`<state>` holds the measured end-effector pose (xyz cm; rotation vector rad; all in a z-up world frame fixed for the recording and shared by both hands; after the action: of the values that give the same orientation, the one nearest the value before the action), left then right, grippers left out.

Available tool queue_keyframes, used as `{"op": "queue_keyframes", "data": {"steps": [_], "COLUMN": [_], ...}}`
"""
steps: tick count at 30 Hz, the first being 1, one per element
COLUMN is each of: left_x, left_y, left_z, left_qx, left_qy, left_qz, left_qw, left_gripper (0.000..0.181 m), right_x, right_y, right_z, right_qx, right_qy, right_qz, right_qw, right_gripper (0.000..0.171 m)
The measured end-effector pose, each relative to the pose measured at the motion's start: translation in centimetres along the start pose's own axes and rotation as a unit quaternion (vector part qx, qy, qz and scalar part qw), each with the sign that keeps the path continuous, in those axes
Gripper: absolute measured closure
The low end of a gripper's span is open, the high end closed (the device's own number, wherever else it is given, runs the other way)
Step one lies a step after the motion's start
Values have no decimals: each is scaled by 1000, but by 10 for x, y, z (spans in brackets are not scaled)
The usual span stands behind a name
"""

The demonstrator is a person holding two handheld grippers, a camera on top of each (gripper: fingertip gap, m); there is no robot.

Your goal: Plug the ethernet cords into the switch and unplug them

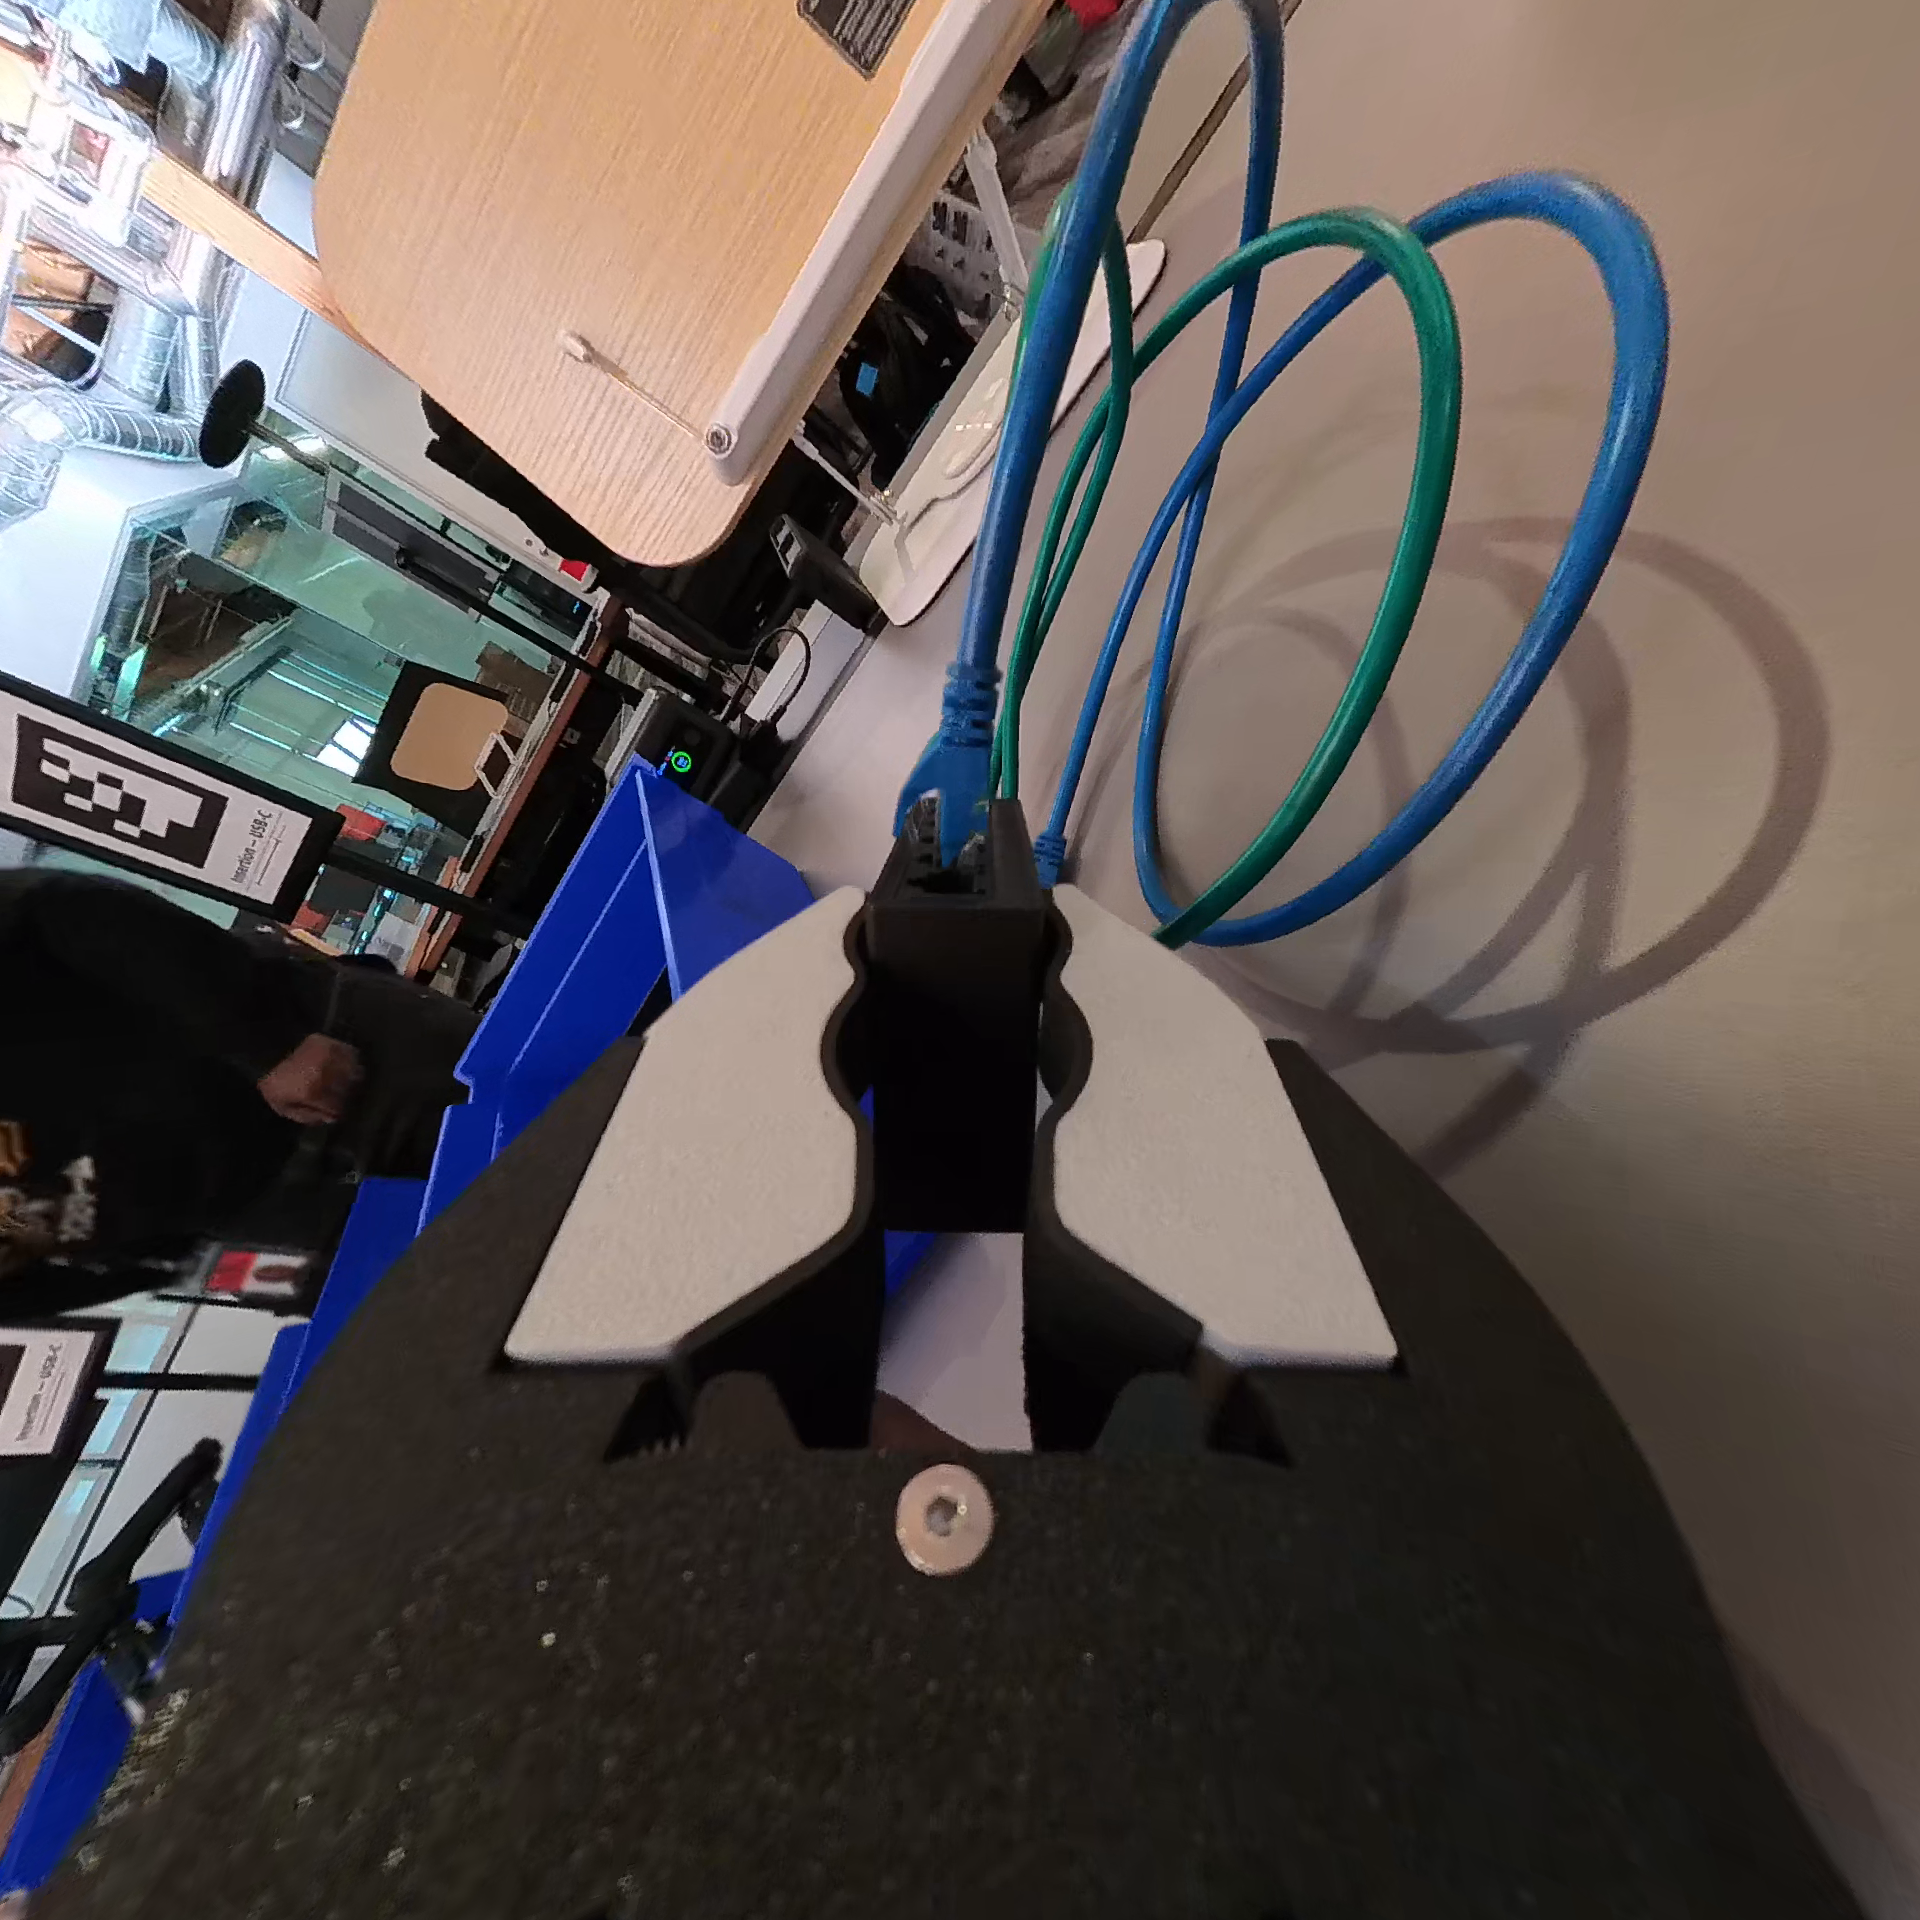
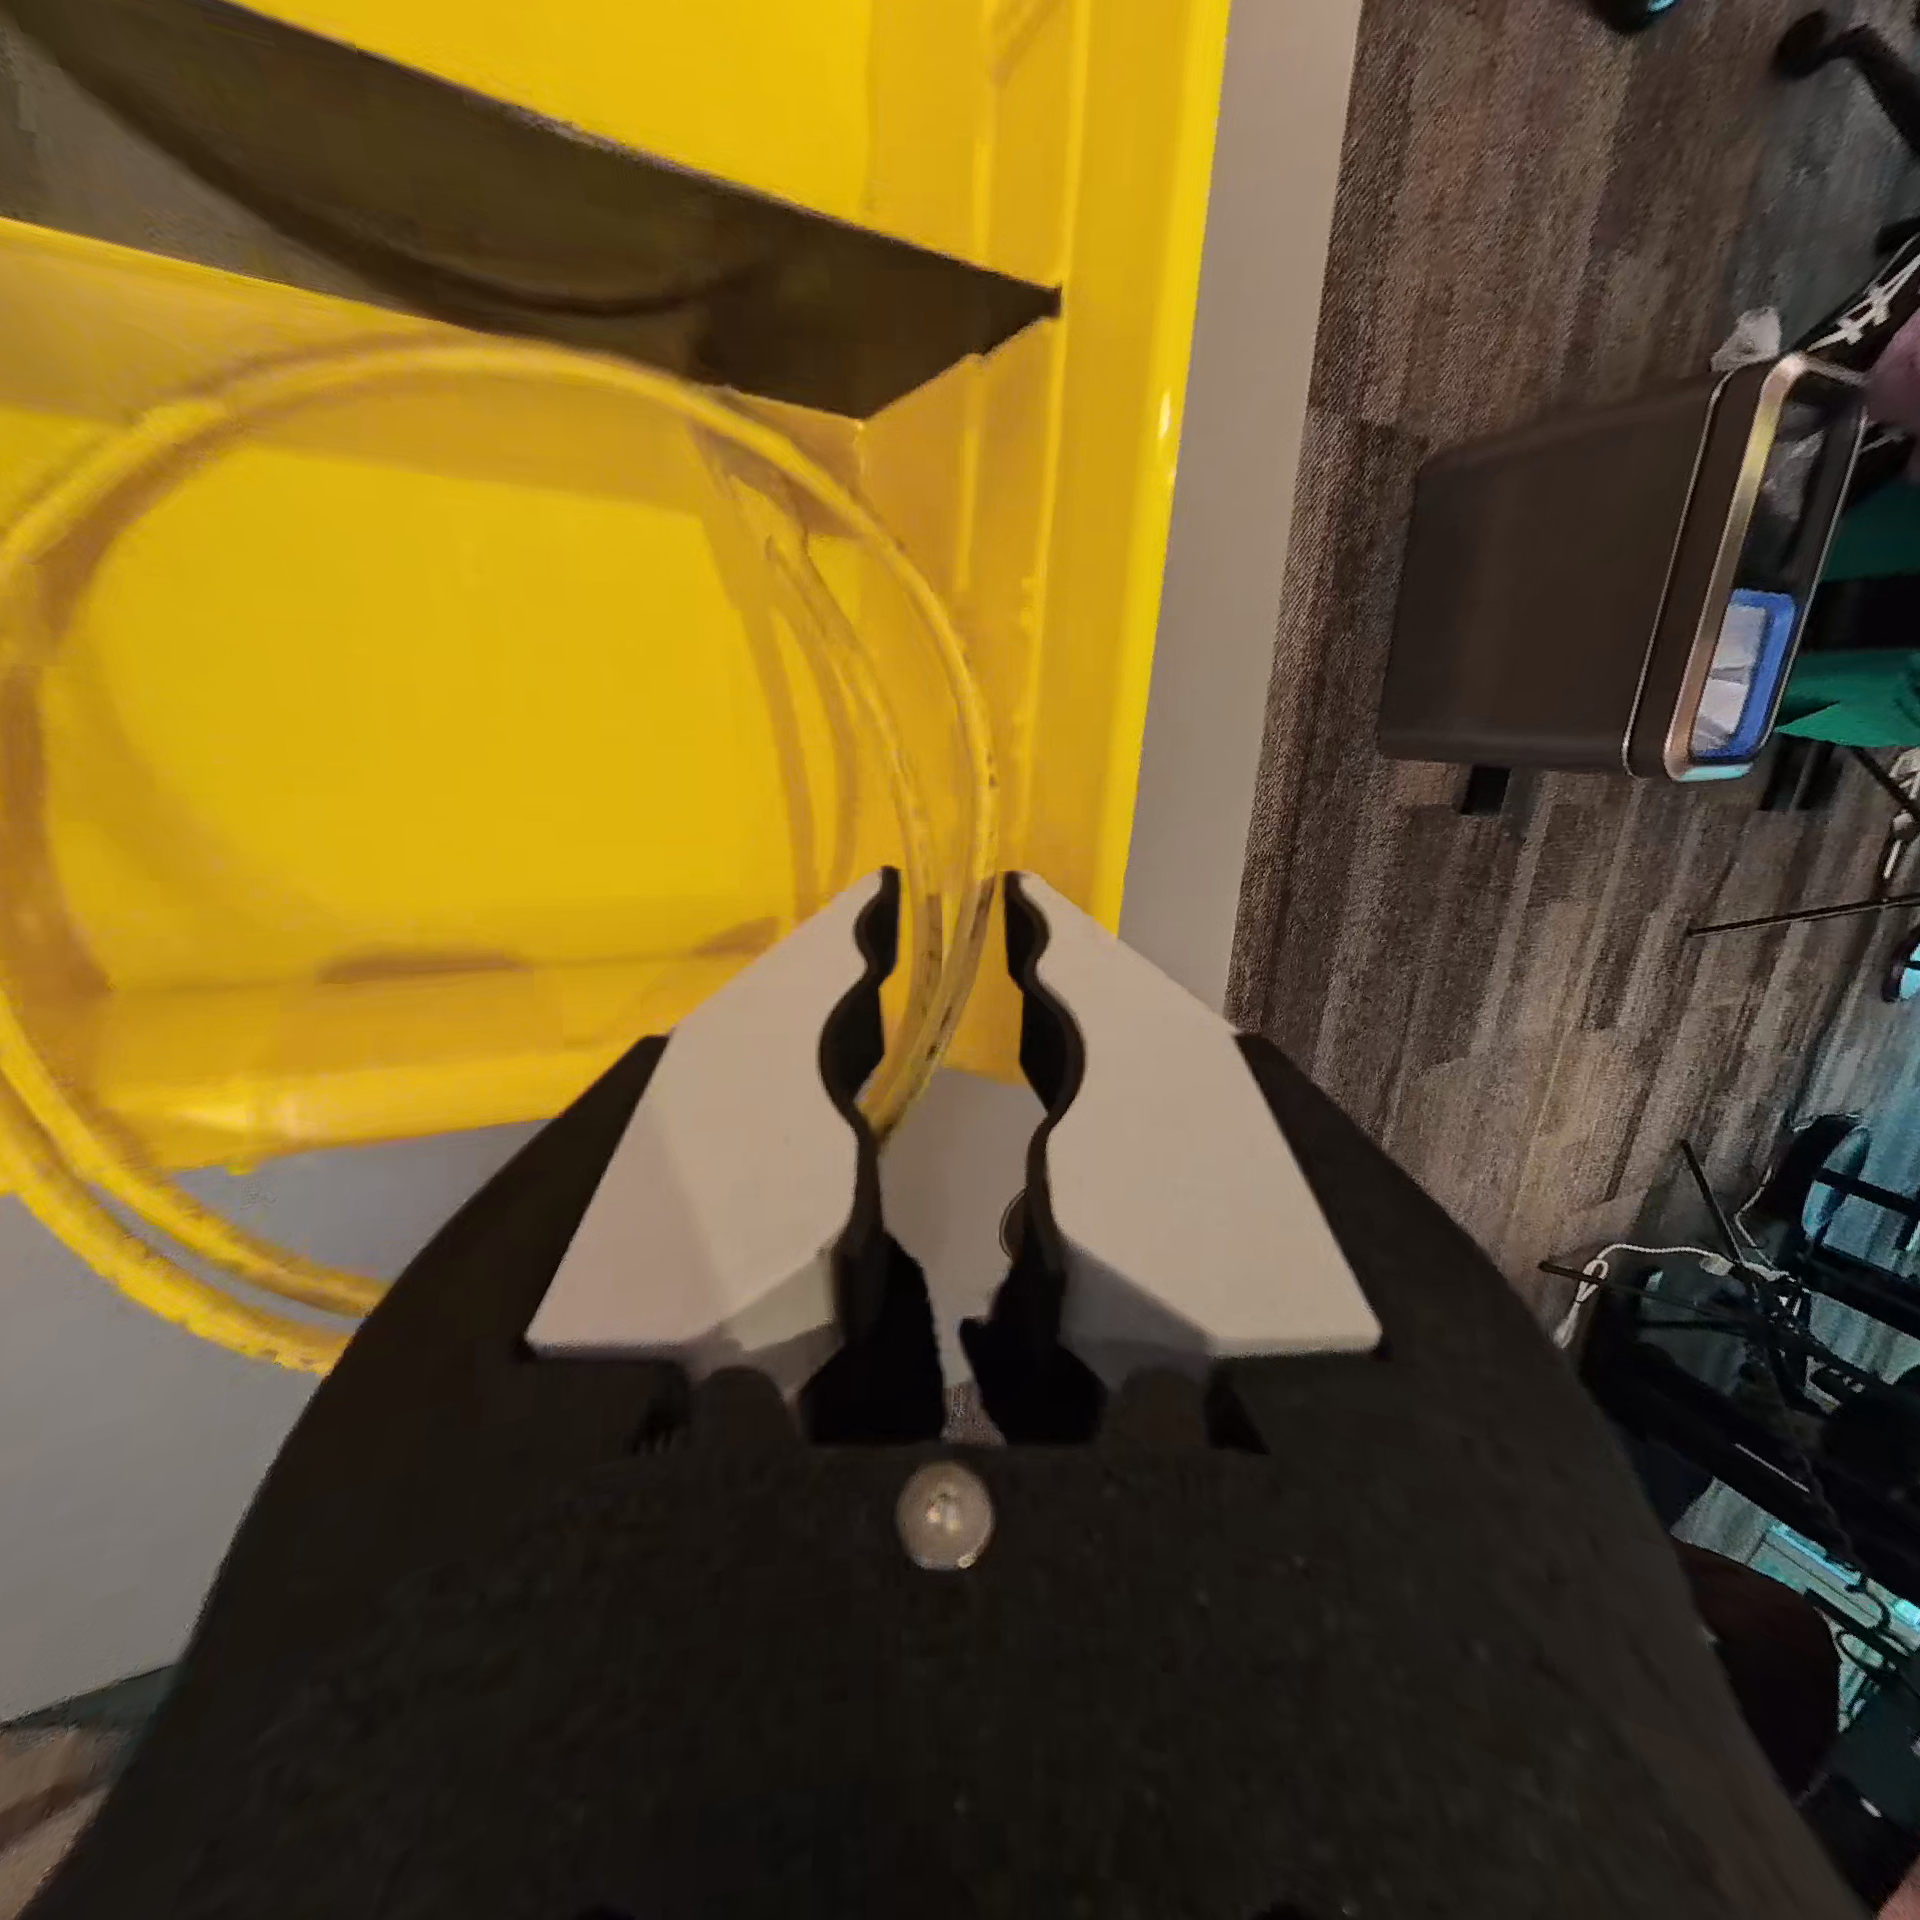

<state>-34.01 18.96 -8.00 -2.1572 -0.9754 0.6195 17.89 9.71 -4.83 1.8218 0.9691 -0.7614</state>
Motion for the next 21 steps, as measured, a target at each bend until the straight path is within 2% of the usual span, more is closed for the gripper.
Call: {"op": "queue_keyframes", "data": {"steps": [2,5,7,8,9,10,12,13,14,17,21], "left_x": [-1,-3,-5,-6,-7,-9,-12,-13,-14,-16,-17], "left_y": [1,0,-1,-1,-1,0,3,6,9,19,28], "left_z": [-3,-6,-10,-13,-16,-19,-26,-29,-32,-38,-45], "left_qx": [4,1,-4,-5,-7,-11,-18,-19,-17,5,29], "left_qy": [11,24,43,57,73,90,121,131,138,150,152], "left_qz": [3,2,0,0,5,13,33,44,57,83,103], "left_qw": [1000,1000,999,998,997,996,992,990,989,985,983], "left_gripper": [154,154,154,154,154,154,154,154,154,154,154], "right_x": [2,-10,-34,-52,-74,-98,-146,-165,-180,-211,-209], "right_y": [-1,4,3,-7,-25,-51,-121,-154,-184,-252,-305], "right_z": [-3,-4,-9,-14,-21,-27,-27,-22,-16,-6,-5], "right_qx": [-1,24,42,45,39,15,-63,-108,-156,-320,-532], "right_qy": [-3,48,113,174,248,327,457,495,513,519,511], "right_qz": [-17,-27,-40,-72,-124,-200,-368,-419,-440,-431,-329], "right_qw": [1000,998,992,981,960,923,807,754,721,665,589], "right_gripper": [139,131,124,125,126,126,125,125,125,131,134]}}
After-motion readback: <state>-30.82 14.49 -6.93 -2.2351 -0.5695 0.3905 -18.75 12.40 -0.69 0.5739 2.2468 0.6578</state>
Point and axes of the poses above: each gripper's, where its closed fingertips meet, x out along the fingers, z out of its underside, y = z × x across the jaws, the point moved 8 cm from there along -x, back along the fingers, and after that the axes turned 11 degrees about y, right-handed, at the moved point
